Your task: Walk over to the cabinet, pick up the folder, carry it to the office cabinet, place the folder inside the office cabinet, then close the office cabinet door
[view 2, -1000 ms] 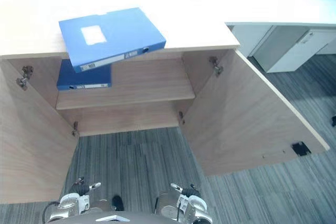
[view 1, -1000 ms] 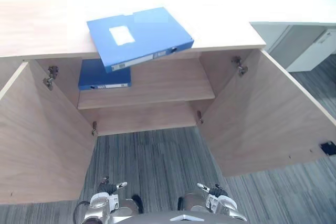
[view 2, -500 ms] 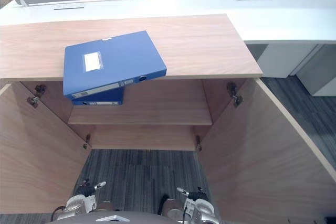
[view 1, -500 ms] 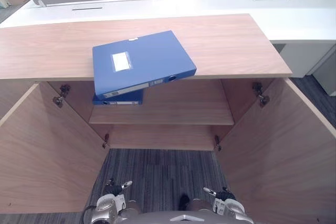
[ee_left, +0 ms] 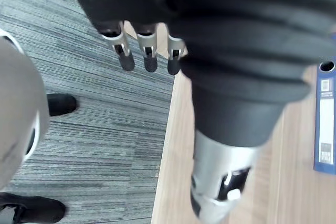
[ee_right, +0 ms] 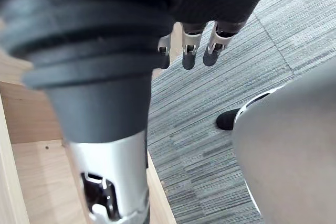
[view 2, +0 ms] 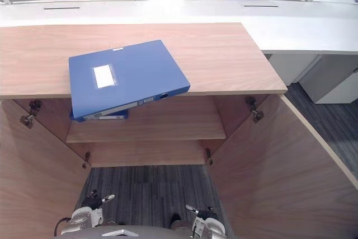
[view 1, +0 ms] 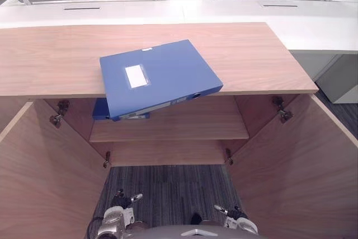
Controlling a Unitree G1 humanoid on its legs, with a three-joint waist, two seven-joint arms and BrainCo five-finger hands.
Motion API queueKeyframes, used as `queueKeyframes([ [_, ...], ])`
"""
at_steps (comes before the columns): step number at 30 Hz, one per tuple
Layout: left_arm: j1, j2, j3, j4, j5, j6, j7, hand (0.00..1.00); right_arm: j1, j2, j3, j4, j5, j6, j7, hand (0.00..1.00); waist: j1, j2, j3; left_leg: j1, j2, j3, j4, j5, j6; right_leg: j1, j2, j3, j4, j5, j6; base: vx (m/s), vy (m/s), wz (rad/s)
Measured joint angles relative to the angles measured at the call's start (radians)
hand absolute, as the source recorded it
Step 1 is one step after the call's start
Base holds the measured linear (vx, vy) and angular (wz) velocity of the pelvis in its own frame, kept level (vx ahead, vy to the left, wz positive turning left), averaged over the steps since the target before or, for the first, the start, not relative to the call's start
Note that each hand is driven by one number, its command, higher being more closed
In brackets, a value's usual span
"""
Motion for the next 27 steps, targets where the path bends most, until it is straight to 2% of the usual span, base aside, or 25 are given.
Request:
queueKeyframes([
  [5, 0.002, 0.013, -0.057, -0.021, -0.004, 0.0, 0.02, 0.0, -0.014, -0.009, 0.002, 0.026, -0.006, -0.003, -0.002, 0.0, -0.001, 0.003, -0.003, 0.01, -0.017, -0.049, -0.068, 0.046, 0.003, 0.005, 0.002, -0.012, -0.038, 0.031, -0.004, -0.07, -0.029, 0.09],
  [8, 0.057, 0.014, -0.073, -0.158, -0.006, -0.003, 0.073, 0.0, -0.016, -0.009, 0.011, 0.027, -0.005, -0.008, -0.016, 0.0, 0.0, -0.005, -0.003, 0.011, -0.028, -0.077, -0.088, 0.064, 0.005, 0.017, -0.001, -0.024, -0.063, 0.047, -0.004, -0.11, -0.018, 0.18],
  [14, 0.148, 0.055, -0.095, -0.566, 0.003, -0.025, 0.161, 0.0, -0.008, -0.024, 0.07, 0.021, -0.004, -0.031, -0.029, 0.0, 0.009, -0.012, -0.007, 0.01, -0.054, -0.136, -0.114, 0.074, -0.003, 0.014, -0.012, -0.02, -0.074, 0.051, 0.001, -0.07, 0.012, 0.06],
  [19, 0.197, 0.091, -0.103, -0.838, 0.11, -0.047, 0.22, 0.0, 0.013, -0.024, 0.096, 0.012, -0.004, -0.041, -0.044, 0.0, 0.01, -0.012, -0.021, 0.023, -0.065, -0.147, -0.128, 0.078, 0.002, 0.022, -0.017, -0.018, -0.076, 0.064, 0.011, 0.01, 0.013, 0.0],
  [22, 0.211, 0.13, -0.13, -0.993, 0.214, -0.054, 0.255, 0.0, 0.028, -0.025, 0.119, -0.016, -0.004, -0.043, -0.044, 0.0, 0.012, -0.007, -0.035, 0.045, -0.067, -0.148, -0.145, 0.084, 0.012, 0.037, -0.017, -0.019, -0.08, 0.063, 0.011, 0.02, 0.015, 0.0],
  [27, 0.213, 0.147, -0.16, -1.129, 0.309, -0.083, 0.272, 0.0, 0.032, -0.025, 0.125, -0.016, -0.005, -0.043, -0.044, 0.0, 0.009, -0.005, -0.049, 0.053, -0.069, -0.149, -0.155, 0.087, 0.016, 0.049, -0.016, -0.021, -0.087, 0.064, 0.011, 0.0, 0.0, 0.0],
])
